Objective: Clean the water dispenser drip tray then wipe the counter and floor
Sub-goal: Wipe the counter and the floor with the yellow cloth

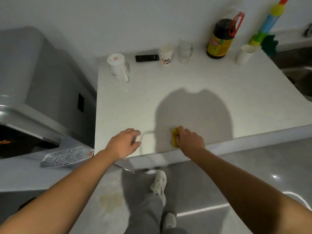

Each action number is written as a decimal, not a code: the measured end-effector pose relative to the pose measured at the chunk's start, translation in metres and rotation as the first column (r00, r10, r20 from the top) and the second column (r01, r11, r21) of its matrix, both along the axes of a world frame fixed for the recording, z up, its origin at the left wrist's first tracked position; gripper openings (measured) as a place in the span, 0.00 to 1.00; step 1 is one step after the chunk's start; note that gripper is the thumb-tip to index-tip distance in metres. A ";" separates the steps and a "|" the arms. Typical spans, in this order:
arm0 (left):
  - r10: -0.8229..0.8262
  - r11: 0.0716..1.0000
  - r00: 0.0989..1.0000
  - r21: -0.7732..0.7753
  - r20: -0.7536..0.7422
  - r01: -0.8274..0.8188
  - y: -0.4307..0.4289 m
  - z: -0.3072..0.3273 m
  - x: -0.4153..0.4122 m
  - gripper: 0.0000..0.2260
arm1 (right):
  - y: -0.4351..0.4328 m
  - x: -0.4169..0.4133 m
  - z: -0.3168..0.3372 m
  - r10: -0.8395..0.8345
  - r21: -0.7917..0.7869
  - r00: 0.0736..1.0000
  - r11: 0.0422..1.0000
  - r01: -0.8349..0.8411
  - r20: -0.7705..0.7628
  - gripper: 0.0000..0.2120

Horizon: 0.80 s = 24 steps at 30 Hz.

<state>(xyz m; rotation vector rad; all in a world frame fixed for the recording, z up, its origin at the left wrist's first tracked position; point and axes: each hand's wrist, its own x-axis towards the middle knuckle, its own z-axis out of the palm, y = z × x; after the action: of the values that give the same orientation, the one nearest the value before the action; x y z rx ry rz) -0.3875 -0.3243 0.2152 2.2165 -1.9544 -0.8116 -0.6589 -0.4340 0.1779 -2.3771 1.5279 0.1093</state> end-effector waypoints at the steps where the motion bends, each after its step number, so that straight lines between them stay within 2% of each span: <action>1: 0.024 0.999 1.000 0.022 -0.015 -0.024 0.013 0.004 0.000 0.12 | 0.009 -0.002 0.004 0.002 0.050 1.000 0.999 -0.002 0.004 0.09; 3: 0.061 0.996 0.997 0.070 -0.049 -0.057 0.044 0.013 0.001 0.10 | 0.040 -0.004 0.013 0.003 0.145 1.000 0.989 -0.007 0.026 0.10; 6: 0.084 0.993 0.996 0.084 -0.038 -0.081 0.093 0.021 0.009 0.07 | 0.099 0.001 0.018 -0.006 0.198 0.997 0.980 -0.009 0.072 0.10; 11: 0.083 0.993 0.997 0.091 -0.010 -0.081 0.182 0.008 0.041 0.13 | 0.196 0.043 0.006 0.032 0.238 0.992 0.969 -0.060 0.123 0.08; 13: 0.092 0.991 0.996 0.096 -0.023 -0.089 0.220 -0.006 0.064 0.12 | 0.233 0.070 -0.004 0.037 0.263 0.992 0.962 -0.068 0.123 0.09; 17: 0.159 0.973 0.986 0.176 -0.051 -0.148 0.294 -0.052 0.122 0.10 | 0.306 0.133 -0.041 0.068 0.380 0.995 0.920 -0.093 0.079 0.10; 24: 0.200 0.933 0.979 0.314 -0.050 -0.174 0.396 -0.187 0.220 0.12 | 0.401 0.236 -0.156 0.154 0.390 0.987 0.912 -0.129 -0.035 0.13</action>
<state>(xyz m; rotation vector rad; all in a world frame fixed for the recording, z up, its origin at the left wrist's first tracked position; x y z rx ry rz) -0.1675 0.0721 0.0282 2.4429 -1.6406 -1.2281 -0.4231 -0.0334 0.0216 -2.1754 1.2208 0.4810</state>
